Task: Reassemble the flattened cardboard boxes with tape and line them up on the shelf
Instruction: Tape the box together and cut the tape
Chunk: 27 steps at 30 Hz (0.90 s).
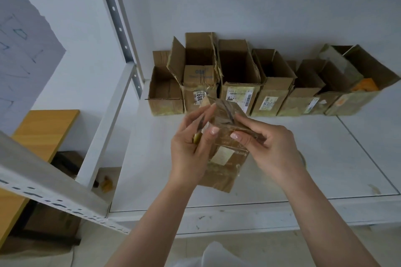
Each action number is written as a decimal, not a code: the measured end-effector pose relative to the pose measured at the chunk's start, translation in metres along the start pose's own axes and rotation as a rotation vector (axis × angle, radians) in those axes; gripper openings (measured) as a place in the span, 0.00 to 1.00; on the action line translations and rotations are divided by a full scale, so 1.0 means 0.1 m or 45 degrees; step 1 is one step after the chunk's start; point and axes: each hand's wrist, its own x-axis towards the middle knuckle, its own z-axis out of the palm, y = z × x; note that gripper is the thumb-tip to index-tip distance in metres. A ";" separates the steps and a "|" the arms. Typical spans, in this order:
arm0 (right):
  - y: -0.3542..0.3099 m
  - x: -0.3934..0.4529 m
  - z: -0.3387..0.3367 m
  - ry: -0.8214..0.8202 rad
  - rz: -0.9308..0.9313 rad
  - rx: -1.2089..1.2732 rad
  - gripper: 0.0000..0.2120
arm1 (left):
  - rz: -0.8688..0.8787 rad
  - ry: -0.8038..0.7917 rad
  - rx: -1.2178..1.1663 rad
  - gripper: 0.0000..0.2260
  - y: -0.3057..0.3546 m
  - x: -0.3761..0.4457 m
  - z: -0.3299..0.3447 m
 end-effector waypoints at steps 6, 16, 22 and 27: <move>-0.03 -0.03 -0.05 0.007 -0.041 -0.059 0.31 | 0.076 -0.031 0.028 0.15 0.00 -0.05 0.04; 0.01 -0.12 0.03 0.388 -0.129 -0.130 0.18 | 0.059 0.232 0.010 0.09 0.03 -0.05 0.01; 0.01 -0.12 0.04 0.322 -0.272 -0.093 0.15 | 0.057 0.224 0.037 0.05 0.05 -0.05 -0.03; -0.01 -0.11 -0.06 0.146 -0.131 0.434 0.29 | 0.112 0.228 0.061 0.05 0.14 -0.03 -0.06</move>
